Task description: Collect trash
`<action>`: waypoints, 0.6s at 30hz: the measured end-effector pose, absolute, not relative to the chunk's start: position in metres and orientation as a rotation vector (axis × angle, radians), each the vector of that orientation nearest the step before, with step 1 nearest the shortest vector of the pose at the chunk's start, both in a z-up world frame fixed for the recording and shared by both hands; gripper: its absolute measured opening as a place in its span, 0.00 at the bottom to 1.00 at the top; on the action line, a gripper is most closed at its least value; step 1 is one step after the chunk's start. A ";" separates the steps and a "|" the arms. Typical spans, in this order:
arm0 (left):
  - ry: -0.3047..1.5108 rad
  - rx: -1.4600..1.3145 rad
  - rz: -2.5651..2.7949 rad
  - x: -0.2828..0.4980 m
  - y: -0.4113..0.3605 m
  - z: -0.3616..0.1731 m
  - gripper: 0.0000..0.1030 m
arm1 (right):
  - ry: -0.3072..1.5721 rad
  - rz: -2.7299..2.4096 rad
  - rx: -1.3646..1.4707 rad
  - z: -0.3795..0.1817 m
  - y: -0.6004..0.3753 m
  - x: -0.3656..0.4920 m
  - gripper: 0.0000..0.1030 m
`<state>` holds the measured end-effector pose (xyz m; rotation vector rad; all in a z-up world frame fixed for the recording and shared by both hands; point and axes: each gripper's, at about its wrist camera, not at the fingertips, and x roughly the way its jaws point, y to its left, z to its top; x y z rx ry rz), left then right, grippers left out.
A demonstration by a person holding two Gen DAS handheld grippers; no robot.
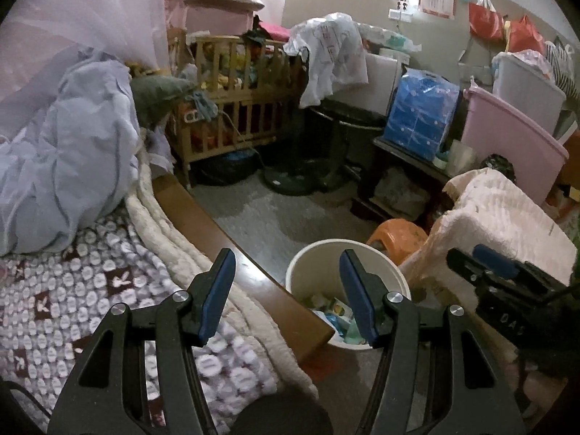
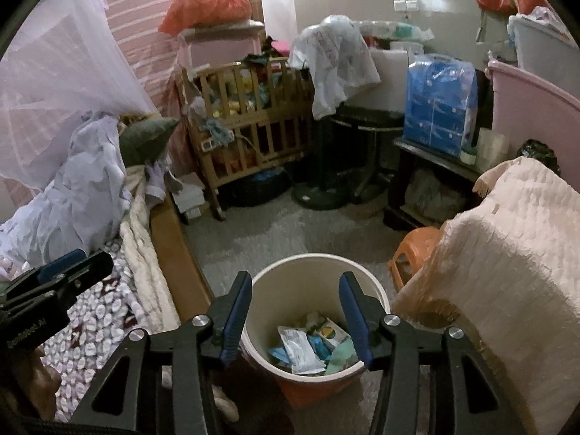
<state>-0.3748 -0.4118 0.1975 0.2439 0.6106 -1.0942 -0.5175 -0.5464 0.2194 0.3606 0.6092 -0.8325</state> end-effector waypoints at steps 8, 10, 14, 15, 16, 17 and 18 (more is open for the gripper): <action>0.590 0.244 -1.079 -0.379 -0.400 0.203 0.57 | 0.561 -0.837 0.329 0.238 -0.532 -0.521 0.52; 0.587 0.238 -1.076 -0.379 -0.397 0.204 0.57 | 0.556 -0.838 0.327 0.240 -0.530 -0.523 0.56; 0.574 0.233 -1.064 -0.380 -0.394 0.207 0.57 | 0.543 -0.841 0.327 0.243 -0.530 -0.526 0.57; 0.572 0.229 -1.064 -0.380 -0.392 0.207 0.57 | 0.541 -0.841 0.327 0.244 -0.529 -0.527 0.57; 0.571 0.226 -1.060 -0.380 -0.392 0.207 0.57 | 0.539 -0.841 0.327 0.244 -0.528 -0.528 0.57; 0.568 0.227 -1.056 -0.380 -0.391 0.207 0.57 | 0.538 -0.841 0.324 0.245 -0.528 -0.529 0.57; 0.566 0.227 -1.057 -0.380 -0.391 0.207 0.57 | 0.537 -0.842 0.321 0.246 -0.527 -0.529 0.58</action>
